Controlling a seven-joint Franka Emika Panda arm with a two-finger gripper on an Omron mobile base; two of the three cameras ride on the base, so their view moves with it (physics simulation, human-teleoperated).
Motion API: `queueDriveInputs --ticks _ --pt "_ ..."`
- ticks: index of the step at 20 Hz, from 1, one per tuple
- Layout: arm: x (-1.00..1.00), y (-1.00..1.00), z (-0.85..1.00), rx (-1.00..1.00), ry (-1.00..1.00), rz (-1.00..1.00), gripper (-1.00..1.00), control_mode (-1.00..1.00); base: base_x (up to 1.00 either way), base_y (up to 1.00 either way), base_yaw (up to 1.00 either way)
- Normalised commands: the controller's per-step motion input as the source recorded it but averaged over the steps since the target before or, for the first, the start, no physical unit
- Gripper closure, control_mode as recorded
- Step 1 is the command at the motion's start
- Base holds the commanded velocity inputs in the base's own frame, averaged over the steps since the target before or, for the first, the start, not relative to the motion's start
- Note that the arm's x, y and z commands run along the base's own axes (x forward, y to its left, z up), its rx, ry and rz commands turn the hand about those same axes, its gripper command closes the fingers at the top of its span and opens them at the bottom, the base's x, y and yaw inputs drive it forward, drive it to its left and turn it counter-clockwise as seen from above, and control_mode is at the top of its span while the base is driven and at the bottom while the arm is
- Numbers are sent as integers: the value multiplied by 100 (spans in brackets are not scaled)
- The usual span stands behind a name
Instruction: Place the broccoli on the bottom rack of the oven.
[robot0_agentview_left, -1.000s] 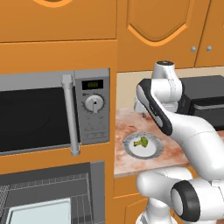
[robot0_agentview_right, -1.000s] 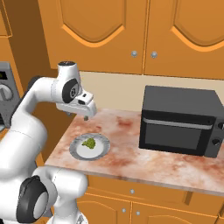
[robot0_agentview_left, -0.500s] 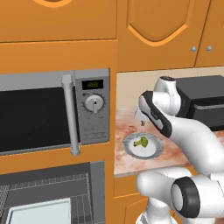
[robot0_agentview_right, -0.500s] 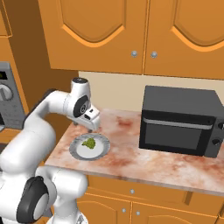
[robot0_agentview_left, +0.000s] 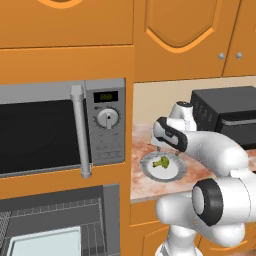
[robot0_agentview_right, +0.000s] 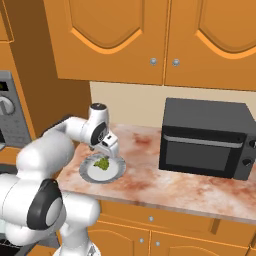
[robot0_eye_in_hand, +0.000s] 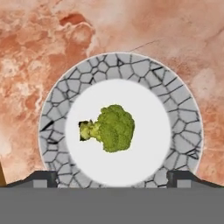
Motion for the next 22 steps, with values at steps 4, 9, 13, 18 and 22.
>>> queueDriveInputs --ticks 4,9,13,18,22 --pt "28 0 -61 0 0 -2 -100 -100 0 0 0" --pt "30 0 -54 0 0 -1 -100 -100 0 0 0" --pt "12 0 -44 0 0 0 -100 -100 0 0 0" --pt "-3 0 -17 1 0 0 -100 -100 0 0 0" --pt "-3 1 -19 1 0 0 100 -100 0 0 0"
